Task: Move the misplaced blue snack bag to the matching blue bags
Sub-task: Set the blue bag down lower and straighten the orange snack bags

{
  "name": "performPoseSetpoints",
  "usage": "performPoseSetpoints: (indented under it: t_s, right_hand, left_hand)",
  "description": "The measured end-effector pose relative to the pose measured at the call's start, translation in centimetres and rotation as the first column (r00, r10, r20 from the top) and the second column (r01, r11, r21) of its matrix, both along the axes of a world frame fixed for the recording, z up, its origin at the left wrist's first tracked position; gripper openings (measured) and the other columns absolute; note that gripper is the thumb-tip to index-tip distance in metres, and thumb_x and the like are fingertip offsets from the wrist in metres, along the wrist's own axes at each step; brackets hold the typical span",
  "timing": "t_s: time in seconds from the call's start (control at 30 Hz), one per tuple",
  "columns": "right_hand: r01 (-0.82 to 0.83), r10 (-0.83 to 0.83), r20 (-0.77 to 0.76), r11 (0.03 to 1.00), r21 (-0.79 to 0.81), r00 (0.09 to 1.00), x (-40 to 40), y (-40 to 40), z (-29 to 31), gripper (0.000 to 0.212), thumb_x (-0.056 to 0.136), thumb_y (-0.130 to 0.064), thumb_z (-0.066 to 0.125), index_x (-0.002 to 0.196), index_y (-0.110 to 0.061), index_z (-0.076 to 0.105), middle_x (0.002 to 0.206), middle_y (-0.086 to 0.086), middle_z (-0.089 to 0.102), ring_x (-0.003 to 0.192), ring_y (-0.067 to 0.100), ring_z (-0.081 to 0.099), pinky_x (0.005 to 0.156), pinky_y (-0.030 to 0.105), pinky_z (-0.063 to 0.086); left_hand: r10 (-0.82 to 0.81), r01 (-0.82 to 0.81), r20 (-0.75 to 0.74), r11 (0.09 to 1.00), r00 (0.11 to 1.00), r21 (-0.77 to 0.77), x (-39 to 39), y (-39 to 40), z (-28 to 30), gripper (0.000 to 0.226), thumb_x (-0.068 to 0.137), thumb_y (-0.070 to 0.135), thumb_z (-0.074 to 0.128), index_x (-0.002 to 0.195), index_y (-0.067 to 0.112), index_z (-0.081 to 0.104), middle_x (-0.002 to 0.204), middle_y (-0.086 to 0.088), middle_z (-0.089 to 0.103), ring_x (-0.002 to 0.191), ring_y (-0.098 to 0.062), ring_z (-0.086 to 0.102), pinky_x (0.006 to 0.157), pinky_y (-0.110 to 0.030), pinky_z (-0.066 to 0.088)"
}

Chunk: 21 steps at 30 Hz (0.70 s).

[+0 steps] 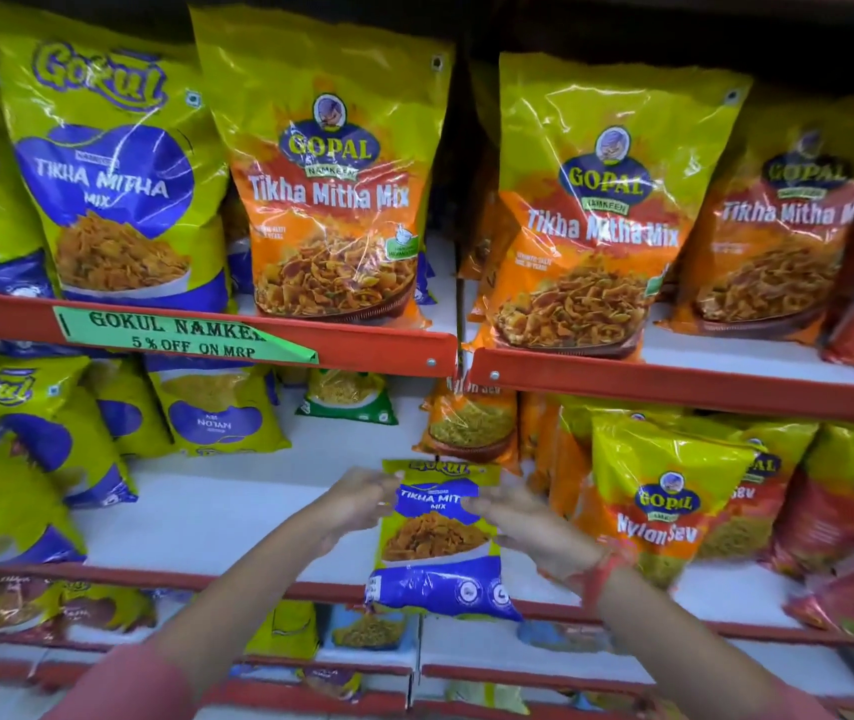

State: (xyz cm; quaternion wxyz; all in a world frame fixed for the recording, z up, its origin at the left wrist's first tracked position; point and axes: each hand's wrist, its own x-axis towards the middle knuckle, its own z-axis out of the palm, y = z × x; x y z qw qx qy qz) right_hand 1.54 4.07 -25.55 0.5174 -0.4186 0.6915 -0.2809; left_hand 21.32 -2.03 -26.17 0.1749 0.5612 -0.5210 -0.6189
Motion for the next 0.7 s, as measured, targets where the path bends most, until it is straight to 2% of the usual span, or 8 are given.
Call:
performPoseSetpoints:
  t_s: [0.13,0.23,0.3,0.37,0.43,0.5,0.6,0.7]
  right_hand:
    - [-0.114,0.137,0.037,0.924,-0.364,0.99,1.7,-0.5,9.7,0.046,0.09,-0.012,0.061,0.134,-0.002,0.051,0.131,0.006,0.059,0.105,0.006,0.059,0.082,0.005,0.044]
    - [-0.065,0.112,0.038,0.782,-0.62,0.993,2.1,-2.0,15.2,0.042,0.086,-0.01,0.065,0.128,-0.007,0.059,0.126,0.003,0.066,0.099,-0.005,0.064,0.085,0.006,0.048]
    - [-0.011,0.068,0.051,0.695,-0.719,0.996,2.4,-3.5,17.2,0.05,0.084,-0.014,0.067,0.133,-0.01,0.055,0.13,0.001,0.063,0.114,0.001,0.061,0.09,0.009,0.049]
    - [0.04,0.037,0.085,0.663,-0.748,0.996,3.0,-5.1,18.3,0.064,0.083,-0.017,0.07,0.141,-0.01,0.044,0.14,0.0,0.053,0.128,0.009,0.052,0.099,0.017,0.047]
    - [0.04,0.035,0.085,0.666,-0.745,0.996,3.9,-6.8,18.8,0.071,0.081,-0.016,0.072,0.144,-0.01,0.038,0.145,-0.005,0.046,0.134,0.01,0.044,0.107,0.021,0.041]
    - [-0.025,0.098,0.058,0.683,-0.73,0.994,4.8,-8.7,18.9,0.058,0.078,-0.014,0.075,0.13,-0.016,0.049,0.132,-0.015,0.056,0.123,0.004,0.052,0.103,0.019,0.045]
    - [-0.098,0.155,0.022,0.721,-0.686,0.988,5.7,-10.6,17.7,0.052,0.069,-0.02,0.083,0.117,-0.013,0.064,0.115,-0.001,0.072,0.108,0.013,0.067,0.099,0.042,0.052]
    - [-0.046,0.09,0.023,0.692,-0.72,0.996,6.0,-10.5,16.5,0.054,0.067,-0.015,0.085,0.117,-0.011,0.065,0.113,0.002,0.073,0.104,0.012,0.069,0.096,0.041,0.054]
  left_hand:
    - [-0.075,0.02,-0.165,0.949,0.983,-0.315,2.0,0.6,8.7,0.032,0.092,0.025,0.056,0.119,0.009,0.063,0.114,-0.005,0.071,0.105,-0.021,0.069,0.088,-0.025,0.054]
    - [0.076,-0.29,-0.362,0.758,0.929,-0.584,3.9,-0.5,14.1,0.029,0.087,0.01,0.062,0.114,0.003,0.065,0.108,-0.012,0.073,0.103,-0.024,0.07,0.088,-0.026,0.056]
    - [0.211,-0.477,-0.435,0.525,0.875,-0.705,5.3,-1.7,16.0,0.031,0.083,0.009,0.067,0.114,0.007,0.065,0.109,-0.009,0.072,0.106,-0.018,0.068,0.091,-0.02,0.054]
    - [0.294,-0.558,-0.475,0.398,0.829,-0.728,5.9,-2.9,16.7,0.044,0.081,0.011,0.071,0.123,0.009,0.058,0.121,-0.005,0.066,0.116,-0.012,0.061,0.102,-0.024,0.046]
    - [0.331,-0.541,-0.432,0.413,0.839,-0.733,6.2,-4.1,16.7,0.066,0.076,0.017,0.076,0.135,0.01,0.048,0.133,0.001,0.056,0.123,-0.01,0.053,0.108,-0.028,0.038]
    - [0.32,-0.471,-0.351,0.491,0.88,-0.733,6.6,-5.5,16.4,0.077,0.07,0.026,0.08,0.137,0.014,0.045,0.134,0.004,0.055,0.122,-0.01,0.053,0.104,-0.032,0.042]
    - [0.284,-0.373,-0.248,0.6,0.926,-0.708,7.2,-6.8,16.2,0.067,0.063,0.035,0.084,0.122,0.023,0.055,0.115,0.003,0.069,0.105,-0.011,0.066,0.091,-0.036,0.055]
    - [0.261,-0.372,-0.267,0.595,0.928,-0.712,7.6,-6.8,16.1,0.058,0.059,0.023,0.084,0.11,0.026,0.057,0.101,0.014,0.069,0.089,0.008,0.068,0.083,-0.023,0.058]
